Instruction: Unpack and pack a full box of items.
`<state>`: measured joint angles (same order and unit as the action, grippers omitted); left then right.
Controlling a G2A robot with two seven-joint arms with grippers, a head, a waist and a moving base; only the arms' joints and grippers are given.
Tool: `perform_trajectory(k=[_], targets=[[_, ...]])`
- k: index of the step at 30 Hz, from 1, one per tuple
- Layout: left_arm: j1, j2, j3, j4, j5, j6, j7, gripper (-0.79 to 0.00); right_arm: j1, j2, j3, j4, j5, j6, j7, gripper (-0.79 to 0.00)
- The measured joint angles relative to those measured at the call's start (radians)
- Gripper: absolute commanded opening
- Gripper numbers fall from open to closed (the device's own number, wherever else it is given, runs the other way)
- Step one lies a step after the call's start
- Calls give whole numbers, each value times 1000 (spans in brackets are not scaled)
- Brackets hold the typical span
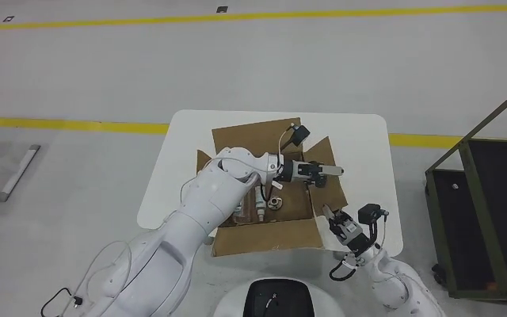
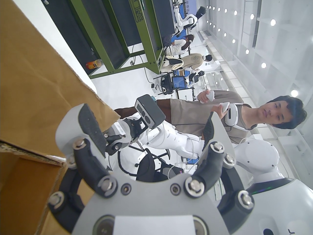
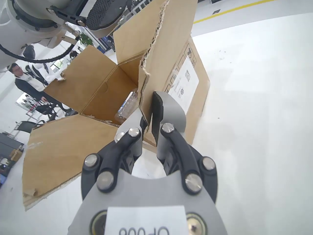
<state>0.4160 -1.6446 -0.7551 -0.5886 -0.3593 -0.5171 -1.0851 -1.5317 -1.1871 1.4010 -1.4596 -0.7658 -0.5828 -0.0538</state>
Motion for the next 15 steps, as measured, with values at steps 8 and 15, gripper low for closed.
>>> perform_trajectory(k=[8, 15], targets=[[7, 30, -47, -2, 40, -18, 5, 0, 33, -8, -26, 87, 334, -83, 117, -785], [27, 68, -100, -23, 82, -20, 14, 0, 67, -14, -50, 148, 553, -110, 218, -785]])
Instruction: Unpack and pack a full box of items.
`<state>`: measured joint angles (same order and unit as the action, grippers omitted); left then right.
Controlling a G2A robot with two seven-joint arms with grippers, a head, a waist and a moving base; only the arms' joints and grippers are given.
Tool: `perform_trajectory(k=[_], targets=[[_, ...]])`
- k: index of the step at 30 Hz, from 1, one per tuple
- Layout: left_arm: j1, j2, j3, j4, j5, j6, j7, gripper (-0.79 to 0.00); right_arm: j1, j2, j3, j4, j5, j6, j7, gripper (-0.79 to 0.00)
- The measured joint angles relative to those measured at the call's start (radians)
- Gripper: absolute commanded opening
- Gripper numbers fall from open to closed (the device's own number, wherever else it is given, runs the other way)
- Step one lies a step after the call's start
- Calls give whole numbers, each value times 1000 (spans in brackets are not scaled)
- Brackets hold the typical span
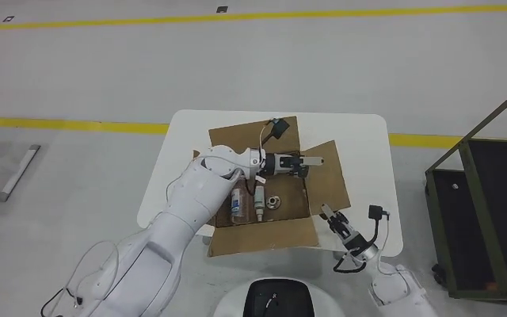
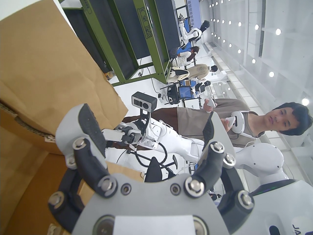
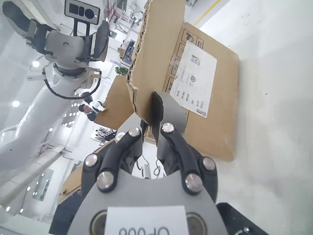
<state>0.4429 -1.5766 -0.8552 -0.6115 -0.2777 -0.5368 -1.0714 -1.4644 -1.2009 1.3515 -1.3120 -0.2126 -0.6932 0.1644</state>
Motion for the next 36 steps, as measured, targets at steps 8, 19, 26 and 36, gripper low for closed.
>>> perform_trajectory(k=[8, 19, 26, 36], targets=[[41, 41, -60, -60, 33, 14, 4, 0, 14, -7, -16, 41, 128, 18, 30, -785], [111, 89, -131, -185, 82, 70, 22, 0, -22, -23, -34, 19, 135, 77, -98, -785], [141, 105, -151, -249, 91, 92, 11, 0, -38, -30, -36, 6, 155, 79, -139, -785], [170, 127, -185, -311, 106, 110, 14, 0, -61, -38, -49, -26, 112, 101, -172, -785]])
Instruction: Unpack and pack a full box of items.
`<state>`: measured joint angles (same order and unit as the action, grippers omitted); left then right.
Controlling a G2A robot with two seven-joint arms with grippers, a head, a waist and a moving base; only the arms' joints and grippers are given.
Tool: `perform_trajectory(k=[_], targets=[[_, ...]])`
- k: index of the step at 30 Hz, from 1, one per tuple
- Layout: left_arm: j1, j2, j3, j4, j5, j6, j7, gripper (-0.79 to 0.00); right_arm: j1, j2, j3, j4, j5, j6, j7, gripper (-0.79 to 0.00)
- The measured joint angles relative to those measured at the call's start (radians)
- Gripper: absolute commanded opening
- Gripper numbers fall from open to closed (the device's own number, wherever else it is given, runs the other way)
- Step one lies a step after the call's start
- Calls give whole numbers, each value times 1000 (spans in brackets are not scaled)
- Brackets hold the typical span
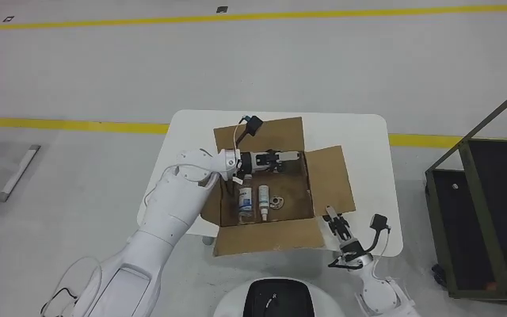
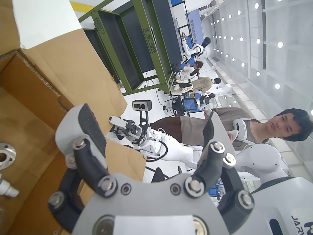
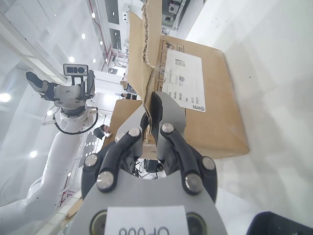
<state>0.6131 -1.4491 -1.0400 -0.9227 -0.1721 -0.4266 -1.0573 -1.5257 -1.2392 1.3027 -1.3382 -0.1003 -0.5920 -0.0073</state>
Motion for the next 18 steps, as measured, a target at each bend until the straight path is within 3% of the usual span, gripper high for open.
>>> perform_trajectory(k=[9, 10, 11, 12, 13, 14, 18], targets=[[21, 11, -4, -34, 12, 27, 5, 0, -6, -4, -2, -9, -22, -1, -1, -785], [23, 12, -5, -36, 12, 28, 5, 0, -8, -4, 0, -11, -23, -2, 1, -668], [25, 13, -6, -39, 12, 29, 5, 0, -9, -4, 2, -12, -27, -5, 4, -477], [27, 15, -8, -42, 13, 31, 6, 0, -10, -3, 5, -12, -31, -10, 10, -200], [28, 16, -9, -44, 15, 33, 7, 0, -11, -3, 8, -11, -29, -15, 13, -31], [29, 17, -9, -46, 18, 37, 9, 0, -11, -2, 14, -10, -29, -17, 14, 0], [38, 22, -13, -59, 22, 46, 11, 0, -26, 4, 51, -33, -120, -15, -31, 0]])
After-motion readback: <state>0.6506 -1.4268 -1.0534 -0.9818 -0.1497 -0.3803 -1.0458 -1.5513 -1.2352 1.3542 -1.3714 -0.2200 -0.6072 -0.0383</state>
